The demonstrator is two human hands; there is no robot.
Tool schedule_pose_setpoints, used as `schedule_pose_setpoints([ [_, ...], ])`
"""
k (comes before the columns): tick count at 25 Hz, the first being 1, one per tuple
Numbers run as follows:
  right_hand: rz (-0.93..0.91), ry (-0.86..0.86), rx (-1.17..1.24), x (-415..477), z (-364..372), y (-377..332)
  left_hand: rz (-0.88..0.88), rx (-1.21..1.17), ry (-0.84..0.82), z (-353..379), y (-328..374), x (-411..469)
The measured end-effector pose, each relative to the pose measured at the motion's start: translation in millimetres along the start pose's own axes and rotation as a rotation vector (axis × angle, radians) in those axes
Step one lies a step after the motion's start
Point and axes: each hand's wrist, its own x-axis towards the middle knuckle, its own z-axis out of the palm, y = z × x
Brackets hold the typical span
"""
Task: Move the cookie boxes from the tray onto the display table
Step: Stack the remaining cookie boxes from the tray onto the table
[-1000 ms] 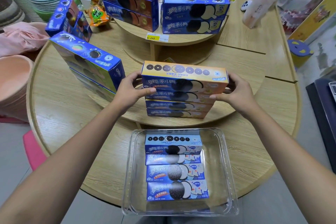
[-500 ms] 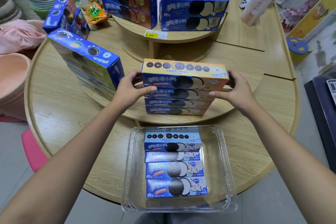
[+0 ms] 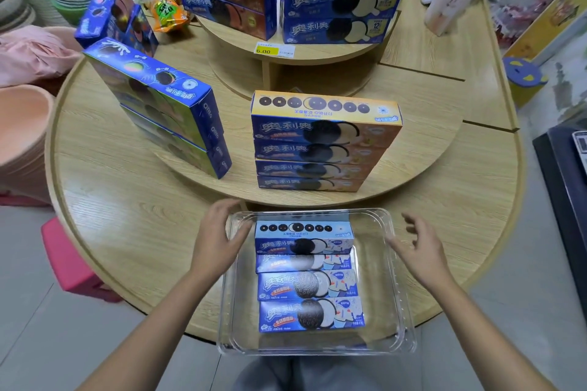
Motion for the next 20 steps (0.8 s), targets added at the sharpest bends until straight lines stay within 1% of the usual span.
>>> schedule_pose_setpoints([
  [3,0.143,-0.014,-0.031,-26,13,20,-0.24,0.075,0.023,12,-26,-37],
  [5,0.23,-0.003,-0.009,-38,19,22,-0.351,0.072,-0.02,17,-34,-61],
  [8,0.243,0.002,-0.01,-48,28,18,-0.467,0.02,-0.064,22,-38,-80],
  [13,0.292,0.099,-0.069,-55,37,10,-0.491,-0.015,-0.087,24,-28,-85],
  [20,0.309,0.172,0.003,-58,29,25,-0.445,-0.019,-0.121,23,-13,-90],
])
